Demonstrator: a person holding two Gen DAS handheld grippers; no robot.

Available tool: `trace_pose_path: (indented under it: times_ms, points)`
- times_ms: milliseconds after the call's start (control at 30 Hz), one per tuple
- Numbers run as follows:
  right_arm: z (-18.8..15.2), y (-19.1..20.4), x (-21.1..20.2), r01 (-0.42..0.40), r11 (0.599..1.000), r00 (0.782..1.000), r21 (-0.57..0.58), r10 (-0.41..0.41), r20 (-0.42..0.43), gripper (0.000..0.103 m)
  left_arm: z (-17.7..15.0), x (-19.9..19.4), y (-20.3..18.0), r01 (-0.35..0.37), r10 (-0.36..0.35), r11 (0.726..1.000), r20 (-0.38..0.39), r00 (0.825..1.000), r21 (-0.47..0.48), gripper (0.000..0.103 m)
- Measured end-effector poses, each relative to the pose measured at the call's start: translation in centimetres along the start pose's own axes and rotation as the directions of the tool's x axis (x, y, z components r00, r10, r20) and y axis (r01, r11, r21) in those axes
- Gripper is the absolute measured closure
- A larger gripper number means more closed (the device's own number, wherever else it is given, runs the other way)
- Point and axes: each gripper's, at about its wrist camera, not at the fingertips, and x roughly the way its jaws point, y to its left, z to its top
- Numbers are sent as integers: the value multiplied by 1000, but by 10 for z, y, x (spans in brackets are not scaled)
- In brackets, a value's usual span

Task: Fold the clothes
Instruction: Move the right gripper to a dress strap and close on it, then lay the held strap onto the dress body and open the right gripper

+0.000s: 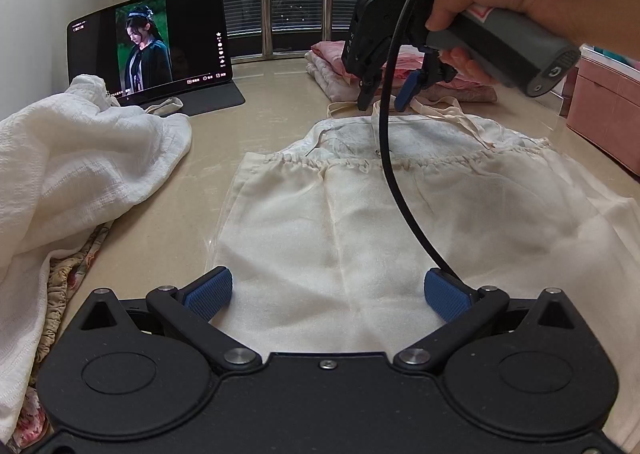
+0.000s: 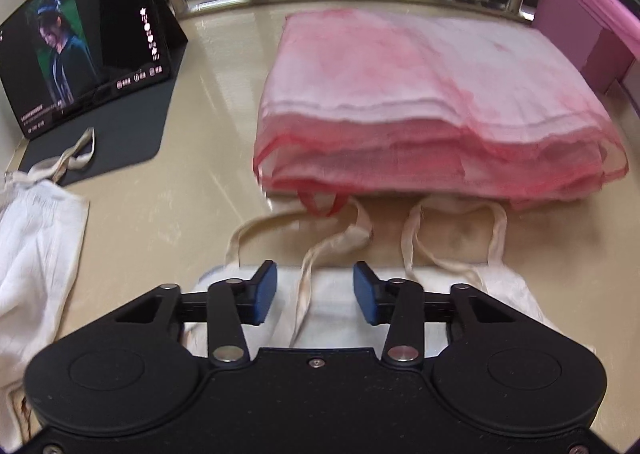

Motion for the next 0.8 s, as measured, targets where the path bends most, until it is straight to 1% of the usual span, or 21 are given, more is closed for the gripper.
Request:
trace_pose_path:
  times_ms: [67,100,133,200,233,267,300,367,500,633,700,733,800]
  points:
    - [0,-1,2,-3,1000,1000,1,3,6,68,0,0,0,-1,1,1000,0,1000,0,0]
    - [-1,-2,0,-11,1000,1000,0,11,14,75,0,0,0,-1,1,1000,0,1000,-1,0]
    - [-1,-2,-1,-19,1000,1000,-2,19,21,89,0,0,0,-1,1,1000,0,1000,-1,0]
    - [-3,-4,-4,-35,999,999,-5,35,36,100,0,0,0,-1,1,1000,0,1000,-1,0]
    - [-4,-5,-6,-42,999,998,-7,43,44,101,0,0,0,-1,1,1000,0,1000,-1,0]
    - [-5,-6,-7,-50,999,997,-9,50,51,102,0,0,0,-1,1,1000,0,1000,0,0]
    - [-7,-7,-12,-80,997,995,-6,80,65,102,0,0,0,0,0,1000,0,1000,0,0]
    - [-11,-8,-31,-170,985,981,-5,170,99,102,0,0,0,0,0,1000,0,1000,0,0]
    - [-39,-2,-72,-280,954,952,-108,290,97,102,1,0,0,-1,1,1000,0,1000,-1,0]
    - [-68,3,-112,-376,901,914,-215,399,76,102,1,0,0,-1,1,1000,0,1000,-1,0]
    - [-81,10,-115,-395,882,913,-258,409,0,100,1,0,0,-1,1,1000,0,1000,-1,0]
    - [-87,13,-113,-403,873,913,-274,406,-48,97,1,0,0,-1,1,1000,0,1000,-1,0]
    - [-101,19,-106,-422,853,906,-308,393,-156,95,1,-1,0,-1,1,1000,-1,1000,-1,0]
